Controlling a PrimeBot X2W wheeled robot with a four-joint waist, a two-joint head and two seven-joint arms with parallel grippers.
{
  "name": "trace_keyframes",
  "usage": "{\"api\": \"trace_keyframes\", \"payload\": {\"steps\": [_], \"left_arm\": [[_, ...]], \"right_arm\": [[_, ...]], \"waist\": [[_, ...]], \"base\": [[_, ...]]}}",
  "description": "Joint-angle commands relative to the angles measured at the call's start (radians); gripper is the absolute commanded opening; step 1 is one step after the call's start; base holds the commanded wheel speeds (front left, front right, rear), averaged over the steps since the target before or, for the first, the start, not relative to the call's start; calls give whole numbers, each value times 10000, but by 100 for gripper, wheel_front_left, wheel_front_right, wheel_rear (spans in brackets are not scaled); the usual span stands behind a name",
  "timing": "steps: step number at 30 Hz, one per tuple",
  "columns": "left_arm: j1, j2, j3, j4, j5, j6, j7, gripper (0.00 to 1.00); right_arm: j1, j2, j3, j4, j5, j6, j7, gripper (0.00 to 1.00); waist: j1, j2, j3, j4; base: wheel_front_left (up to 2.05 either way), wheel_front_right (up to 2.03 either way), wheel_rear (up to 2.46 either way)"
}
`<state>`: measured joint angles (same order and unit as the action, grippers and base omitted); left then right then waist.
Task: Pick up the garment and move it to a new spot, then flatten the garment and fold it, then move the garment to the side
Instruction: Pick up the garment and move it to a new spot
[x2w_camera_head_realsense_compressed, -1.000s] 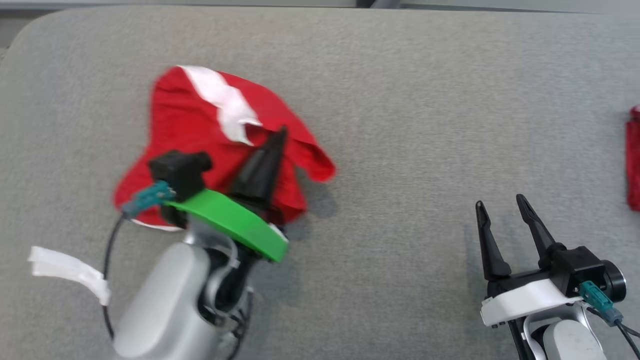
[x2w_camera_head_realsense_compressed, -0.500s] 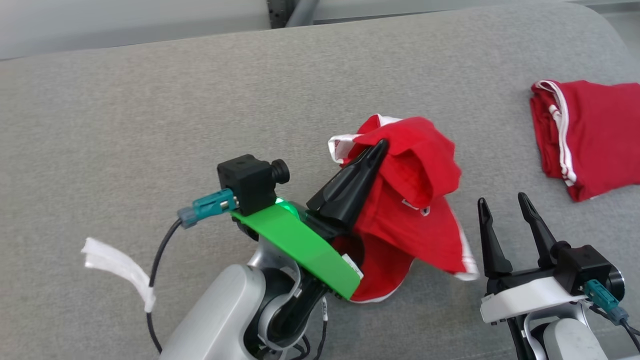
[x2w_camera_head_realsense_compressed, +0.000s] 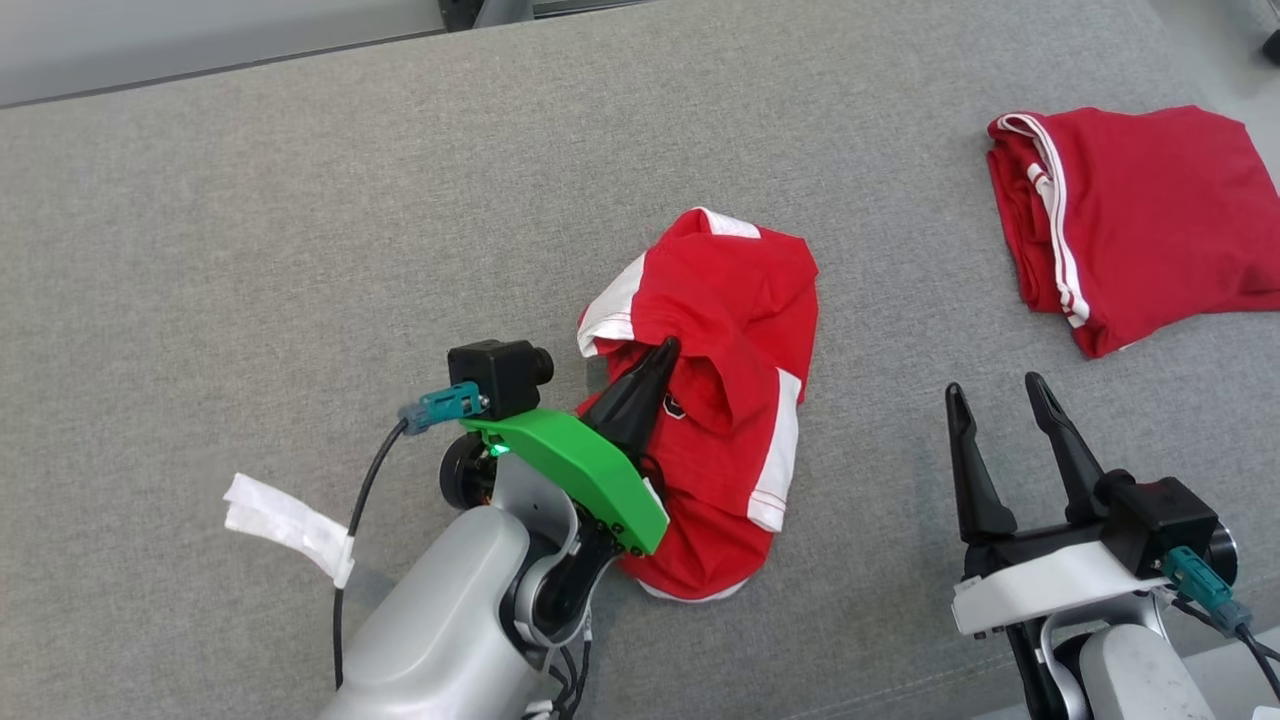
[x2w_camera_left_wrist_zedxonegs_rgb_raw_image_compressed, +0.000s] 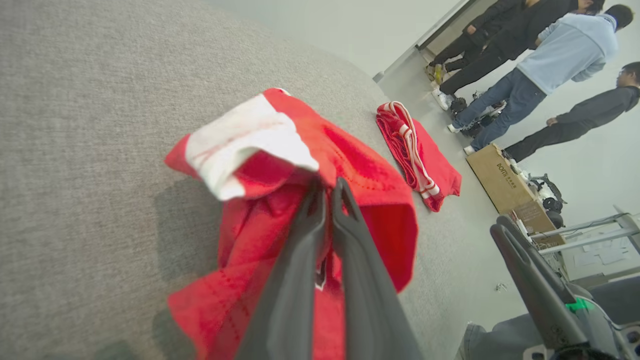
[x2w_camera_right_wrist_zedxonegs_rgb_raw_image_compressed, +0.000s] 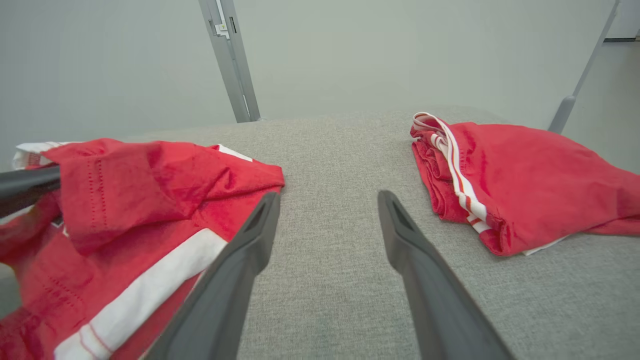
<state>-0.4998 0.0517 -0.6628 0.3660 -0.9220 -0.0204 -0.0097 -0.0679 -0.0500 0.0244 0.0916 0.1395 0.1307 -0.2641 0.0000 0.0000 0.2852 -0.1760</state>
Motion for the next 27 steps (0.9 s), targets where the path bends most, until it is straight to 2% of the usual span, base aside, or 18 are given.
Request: {"api": "trace_keyframes", "payload": {"steps": [1, 4, 5, 6, 7, 8, 14, 17, 24, 27], "left_arm": [[-269, 4, -149, 274, -214, -127, -185, 0], [-542, 6, -494, 726, -658, -51, -519, 0], [-627, 12, -604, 875, -756, 3, -650, 10], [-702, 10, -717, 1023, -872, 46, -772, 38], [-759, 4, -824, 1158, -967, 83, -890, 78], [-802, 8, -939, 1300, -1040, 128, -972, 100], [-590, 7, -1342, 1704, -971, 188, -1500, 100], [-184, 242, -1411, 1672, -661, 310, -1977, 100], [1642, 921, -1283, 735, 226, 1032, -2511, 100], [2595, 1100, -943, 175, 391, 1276, -2565, 100]], "right_arm": [[-132, -16, 5, 25, 13, -1, 0, 100], [-128, -16, 19, 67, -33, -1, 0, 100], [-116, -15, 34, 80, -40, -1, 0, 100], [-94, -16, 45, 94, -51, -1, 0, 100], [-72, -17, 42, 106, -62, -1, 0, 100], [-46, -19, 40, 116, -69, -1, 0, 100], [203, -19, -61, 156, -105, -1, 0, 100], [402, -20, -244, 121, -157, -1, 0, 100], [1120, -18, -902, -73, -385, -1, 0, 100], [1454, -21, -1232, -107, -443, -1, 0, 100]], "waist": [[0, 0, 41, -46], [0, 0, 8, -48], [0, 0, -19, -43], [0, 0, -42, -36], [0, 0, -75, -26], [0, 0, -105, -17], [0, 0, -508, 38], [0, 0, -864, 95], [0, 0, -1748, 346], [0, 0, -2076, 520]], "base": [[0, 0, 0], [0, 0, 0], [0, 0, 0], [0, 0, 0], [0, 0, 0], [0, 0, 0], [0, 0, 0], [0, 0, 0], [0, 0, 0], [0, 0, 0]]}}
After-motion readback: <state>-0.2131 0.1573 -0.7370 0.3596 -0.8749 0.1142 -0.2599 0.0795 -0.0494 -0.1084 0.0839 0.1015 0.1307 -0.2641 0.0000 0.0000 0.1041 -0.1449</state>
